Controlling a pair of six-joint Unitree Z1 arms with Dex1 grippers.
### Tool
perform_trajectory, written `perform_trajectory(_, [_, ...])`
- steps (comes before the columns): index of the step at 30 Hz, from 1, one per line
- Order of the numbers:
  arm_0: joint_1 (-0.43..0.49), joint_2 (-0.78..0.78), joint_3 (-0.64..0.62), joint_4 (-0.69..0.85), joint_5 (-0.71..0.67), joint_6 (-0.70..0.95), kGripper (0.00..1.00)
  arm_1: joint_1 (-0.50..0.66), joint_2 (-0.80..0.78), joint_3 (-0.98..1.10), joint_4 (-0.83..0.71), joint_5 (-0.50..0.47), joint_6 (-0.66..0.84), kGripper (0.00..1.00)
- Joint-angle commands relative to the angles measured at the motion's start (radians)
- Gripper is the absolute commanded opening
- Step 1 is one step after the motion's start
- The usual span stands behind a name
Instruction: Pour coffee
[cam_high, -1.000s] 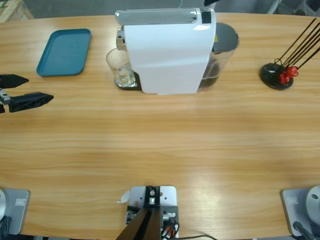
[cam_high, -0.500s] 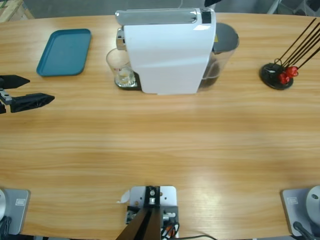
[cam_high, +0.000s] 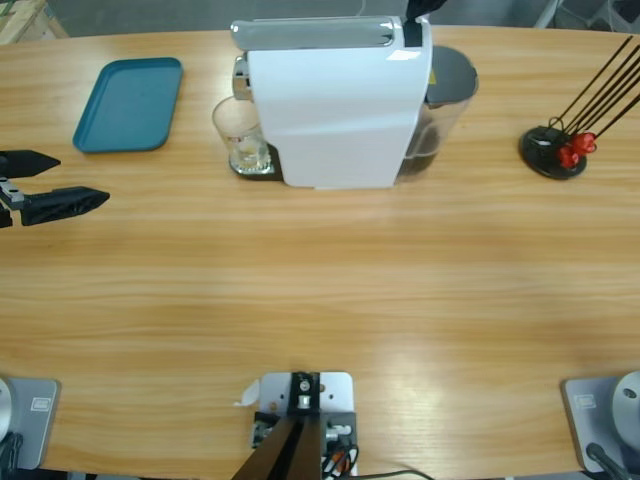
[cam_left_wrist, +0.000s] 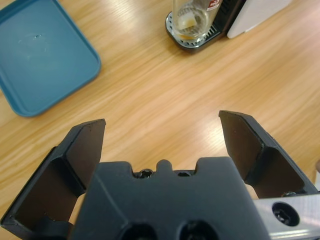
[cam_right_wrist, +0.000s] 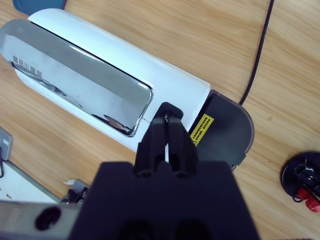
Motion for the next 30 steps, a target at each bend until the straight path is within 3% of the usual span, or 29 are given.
perform_trajectory(1, [-0.011,0.023,0.036,0.007,-0.007,-0.002,0.996,0.033,-0.052,-0.099,-0.003,-0.064,-0.074,0.846])
perform_trajectory(2, [-0.013,0.025,0.036,0.006,-0.007,-0.002,0.996,0.038,-0.075,-0.121,-0.003,-0.065,-0.075,0.969])
perform_trajectory(3, [-0.013,0.025,0.037,0.005,-0.007,-0.001,0.996,0.045,-0.095,-0.132,-0.003,-0.067,-0.074,1.000])
perform_trajectory(10, [-0.016,0.025,0.044,0.005,-0.005,-0.002,0.996,0.072,-0.215,0.022,-0.010,-0.050,-0.026,1.000])
perform_trajectory(18, [-0.018,0.038,0.050,0.003,-0.006,-0.002,0.996,0.072,-0.379,0.334,-0.186,0.048,-0.012,1.000])
perform_trajectory(23, [-0.020,-0.001,0.052,0.006,-0.009,-0.002,0.991,0.072,-0.516,0.603,-0.411,0.167,-0.015,1.000])
perform_trajectory(30, [-0.019,-0.044,-0.049,0.150,-0.025,-0.035,0.996,0.075,-0.652,0.854,-0.498,0.115,-0.040,1.000])
